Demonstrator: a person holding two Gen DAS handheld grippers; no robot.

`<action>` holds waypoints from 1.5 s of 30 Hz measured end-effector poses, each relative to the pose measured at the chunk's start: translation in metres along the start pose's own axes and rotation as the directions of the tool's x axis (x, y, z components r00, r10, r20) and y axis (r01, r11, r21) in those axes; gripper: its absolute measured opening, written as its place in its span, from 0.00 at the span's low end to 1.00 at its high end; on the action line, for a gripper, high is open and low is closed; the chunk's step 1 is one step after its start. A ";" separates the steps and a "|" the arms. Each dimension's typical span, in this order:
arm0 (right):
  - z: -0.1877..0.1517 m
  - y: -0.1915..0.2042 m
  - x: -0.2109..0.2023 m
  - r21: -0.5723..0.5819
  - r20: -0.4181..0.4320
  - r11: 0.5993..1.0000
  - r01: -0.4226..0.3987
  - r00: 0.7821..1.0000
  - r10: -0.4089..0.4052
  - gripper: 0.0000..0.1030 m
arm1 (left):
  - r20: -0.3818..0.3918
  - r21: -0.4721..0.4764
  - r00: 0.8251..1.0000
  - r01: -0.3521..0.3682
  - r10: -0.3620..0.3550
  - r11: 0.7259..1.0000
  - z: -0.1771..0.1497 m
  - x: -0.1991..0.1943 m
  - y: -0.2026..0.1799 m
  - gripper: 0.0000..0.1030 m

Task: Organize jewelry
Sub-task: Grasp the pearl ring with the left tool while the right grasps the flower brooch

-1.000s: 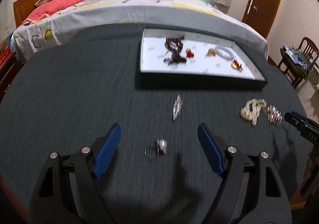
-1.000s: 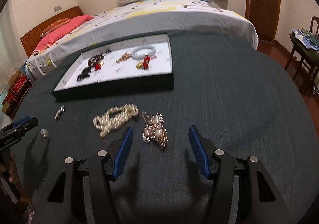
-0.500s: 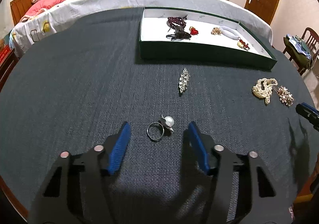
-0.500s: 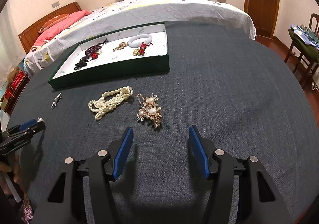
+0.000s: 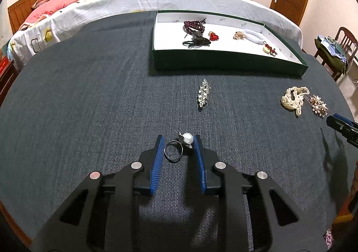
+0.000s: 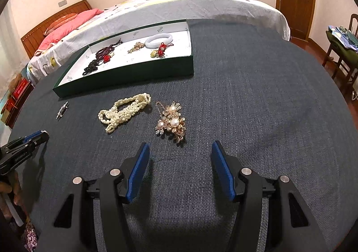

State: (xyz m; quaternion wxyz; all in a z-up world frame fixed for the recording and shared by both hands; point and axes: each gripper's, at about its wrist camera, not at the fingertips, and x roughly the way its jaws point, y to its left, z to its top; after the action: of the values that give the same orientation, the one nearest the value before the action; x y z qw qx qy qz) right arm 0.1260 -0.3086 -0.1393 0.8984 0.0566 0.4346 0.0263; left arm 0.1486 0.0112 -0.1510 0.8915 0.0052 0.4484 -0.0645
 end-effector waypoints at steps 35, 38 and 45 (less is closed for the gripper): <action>0.018 0.014 0.025 -0.049 0.007 0.999 0.017 1.000 -0.016 0.28 | 0.024 -0.024 1.000 -0.013 0.014 1.000 0.017 0.002 0.012 0.25; 0.015 0.016 0.020 -0.056 0.016 0.998 0.028 0.999 -0.027 0.27 | 0.028 -0.024 1.000 -0.012 0.013 1.000 0.016 0.001 0.011 0.25; 0.016 0.012 0.000 -0.034 0.055 0.999 0.020 0.998 -0.018 0.27 | 0.049 -0.021 0.999 -0.007 0.009 1.000 0.019 -0.009 0.007 0.25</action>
State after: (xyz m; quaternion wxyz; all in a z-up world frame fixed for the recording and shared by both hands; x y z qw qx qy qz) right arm 0.1384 -0.2977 -0.1278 0.9111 0.0378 0.4098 0.0238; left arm 0.1593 0.0181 -0.1331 0.9026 -0.0041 0.4268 -0.0563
